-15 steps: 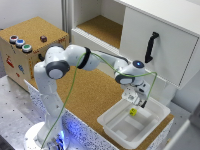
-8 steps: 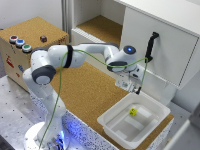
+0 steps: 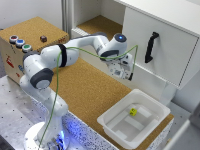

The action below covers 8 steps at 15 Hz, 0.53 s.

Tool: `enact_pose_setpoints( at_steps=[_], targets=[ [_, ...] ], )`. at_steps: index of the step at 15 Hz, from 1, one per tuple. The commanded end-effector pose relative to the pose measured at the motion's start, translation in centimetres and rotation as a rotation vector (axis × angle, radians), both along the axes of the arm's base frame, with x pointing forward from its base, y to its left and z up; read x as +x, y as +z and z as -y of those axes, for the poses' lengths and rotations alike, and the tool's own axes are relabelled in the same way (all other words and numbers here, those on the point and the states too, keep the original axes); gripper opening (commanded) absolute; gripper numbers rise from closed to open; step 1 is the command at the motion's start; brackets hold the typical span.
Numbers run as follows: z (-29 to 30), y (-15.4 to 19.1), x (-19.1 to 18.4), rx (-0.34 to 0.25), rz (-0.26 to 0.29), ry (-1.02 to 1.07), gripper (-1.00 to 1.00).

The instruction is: Store the yellow block inside the box

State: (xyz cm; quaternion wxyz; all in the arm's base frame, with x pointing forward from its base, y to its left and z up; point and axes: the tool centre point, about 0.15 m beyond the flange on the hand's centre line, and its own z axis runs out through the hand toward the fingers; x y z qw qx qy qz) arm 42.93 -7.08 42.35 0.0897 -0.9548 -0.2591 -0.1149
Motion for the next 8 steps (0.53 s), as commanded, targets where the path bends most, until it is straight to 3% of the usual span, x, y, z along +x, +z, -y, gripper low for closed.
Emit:
enact_pose_setpoints(
  at_steps=[1, 8],
  targets=[
    [-12.6, -1.7, -0.1, -0.035, -0.043, 0.152, 1.00],
    [-28.7, -2.2, -2.2, -0.060, -0.036, 0.433, 1.00]
  ],
)
